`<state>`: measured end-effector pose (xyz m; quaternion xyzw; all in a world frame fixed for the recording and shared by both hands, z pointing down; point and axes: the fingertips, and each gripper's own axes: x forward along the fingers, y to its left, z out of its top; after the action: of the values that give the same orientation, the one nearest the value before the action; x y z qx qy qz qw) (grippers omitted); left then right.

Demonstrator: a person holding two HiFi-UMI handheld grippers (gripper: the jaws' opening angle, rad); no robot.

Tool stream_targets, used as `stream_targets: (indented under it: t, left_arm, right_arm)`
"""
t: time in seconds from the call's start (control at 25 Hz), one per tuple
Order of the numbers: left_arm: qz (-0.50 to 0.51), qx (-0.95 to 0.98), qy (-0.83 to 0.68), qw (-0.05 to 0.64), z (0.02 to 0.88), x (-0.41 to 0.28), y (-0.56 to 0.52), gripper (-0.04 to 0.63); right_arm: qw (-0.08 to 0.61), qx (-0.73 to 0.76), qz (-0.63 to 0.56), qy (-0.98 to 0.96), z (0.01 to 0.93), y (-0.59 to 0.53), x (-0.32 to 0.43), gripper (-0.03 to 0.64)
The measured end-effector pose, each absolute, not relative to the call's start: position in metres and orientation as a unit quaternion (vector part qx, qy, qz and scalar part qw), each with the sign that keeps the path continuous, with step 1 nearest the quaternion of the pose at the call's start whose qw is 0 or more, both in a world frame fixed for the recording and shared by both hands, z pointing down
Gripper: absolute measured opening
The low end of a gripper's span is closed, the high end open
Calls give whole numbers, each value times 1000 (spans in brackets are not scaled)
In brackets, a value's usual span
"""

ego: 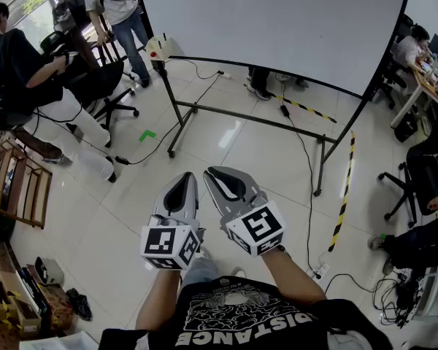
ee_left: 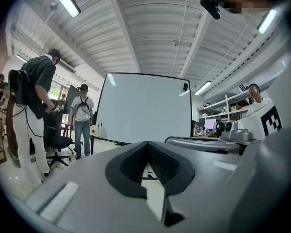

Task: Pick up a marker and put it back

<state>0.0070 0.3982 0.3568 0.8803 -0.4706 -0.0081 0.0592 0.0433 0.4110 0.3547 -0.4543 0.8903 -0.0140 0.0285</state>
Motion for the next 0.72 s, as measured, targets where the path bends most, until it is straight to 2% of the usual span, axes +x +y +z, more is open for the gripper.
stream_targets:
  t: [0.72]
  left_arm:
    - [-18,887,-455,69,362,-29,219,6]
  right_arm:
    - [6,-477,-24,879,365,239,11,11]
